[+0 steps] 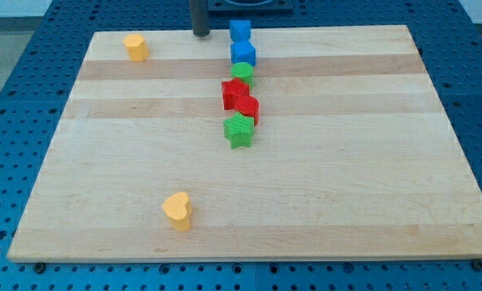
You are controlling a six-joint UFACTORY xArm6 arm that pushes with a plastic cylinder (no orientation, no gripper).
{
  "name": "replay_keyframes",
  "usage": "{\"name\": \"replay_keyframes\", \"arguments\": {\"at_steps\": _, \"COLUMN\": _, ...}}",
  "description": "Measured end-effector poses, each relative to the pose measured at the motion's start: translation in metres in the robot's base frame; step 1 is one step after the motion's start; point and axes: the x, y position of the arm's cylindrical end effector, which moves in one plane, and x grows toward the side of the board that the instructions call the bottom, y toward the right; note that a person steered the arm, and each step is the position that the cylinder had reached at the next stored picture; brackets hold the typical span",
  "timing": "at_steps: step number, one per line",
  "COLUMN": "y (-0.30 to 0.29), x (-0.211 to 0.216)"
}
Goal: Separate the red blocks from each other
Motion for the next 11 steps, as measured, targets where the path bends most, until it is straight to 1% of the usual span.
{"name": "replay_keyframes", "arguments": {"at_steps": 1, "y": 0.060, "x": 0.002}}
{"name": "replay_keyframes", "arguments": {"at_steps": 2, "y": 0.160, "x": 0.002}}
{"name": "replay_keyframes", "arguments": {"at_steps": 3, "y": 0.177, "x": 0.027}}
{"name": "replay_keyframes", "arguments": {"at_steps": 4, "y": 0.215, "x": 0.064}}
{"name": "replay_keyframes", "arguments": {"at_steps": 5, "y": 0.207, "x": 0.082}}
{"name": "replay_keyframes", "arguments": {"at_steps": 6, "y": 0.163, "x": 0.124}}
{"name": "replay_keyframes", "arguments": {"at_steps": 7, "y": 0.162, "x": 0.163}}
{"name": "replay_keyframes", "arguments": {"at_steps": 8, "y": 0.102, "x": 0.202}}
{"name": "replay_keyframes", "arguments": {"at_steps": 9, "y": 0.049, "x": 0.198}}
{"name": "replay_keyframes", "arguments": {"at_steps": 10, "y": 0.055, "x": 0.193}}
{"name": "replay_keyframes", "arguments": {"at_steps": 11, "y": 0.006, "x": 0.173}}
